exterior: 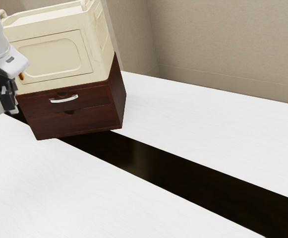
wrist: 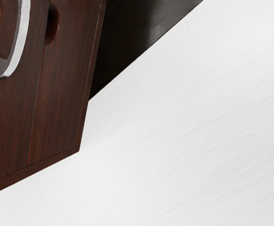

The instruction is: Pull the drawer handle with one arm to open the drawer

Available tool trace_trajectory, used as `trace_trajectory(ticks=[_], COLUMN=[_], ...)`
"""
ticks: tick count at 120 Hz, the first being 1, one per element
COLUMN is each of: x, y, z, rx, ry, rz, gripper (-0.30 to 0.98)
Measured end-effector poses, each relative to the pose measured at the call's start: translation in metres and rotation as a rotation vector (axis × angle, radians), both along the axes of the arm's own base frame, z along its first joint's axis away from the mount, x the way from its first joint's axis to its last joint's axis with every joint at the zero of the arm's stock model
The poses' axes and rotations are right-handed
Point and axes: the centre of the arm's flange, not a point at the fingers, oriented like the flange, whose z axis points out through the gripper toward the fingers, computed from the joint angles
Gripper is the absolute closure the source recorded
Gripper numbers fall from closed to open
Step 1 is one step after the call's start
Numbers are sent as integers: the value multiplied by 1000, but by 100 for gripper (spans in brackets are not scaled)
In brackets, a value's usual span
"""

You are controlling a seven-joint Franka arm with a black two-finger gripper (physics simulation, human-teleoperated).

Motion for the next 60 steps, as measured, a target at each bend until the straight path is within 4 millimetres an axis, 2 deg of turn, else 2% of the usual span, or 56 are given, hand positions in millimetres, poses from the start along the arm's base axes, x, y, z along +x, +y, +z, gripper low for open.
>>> trace_trajectory(ticks=[33, 60], x=[1, 21], y=[24, 20], z=[-6, -17], rx=[31, 51], ry=[-9, 0], rz=[8, -24], gripper=[0, 0])
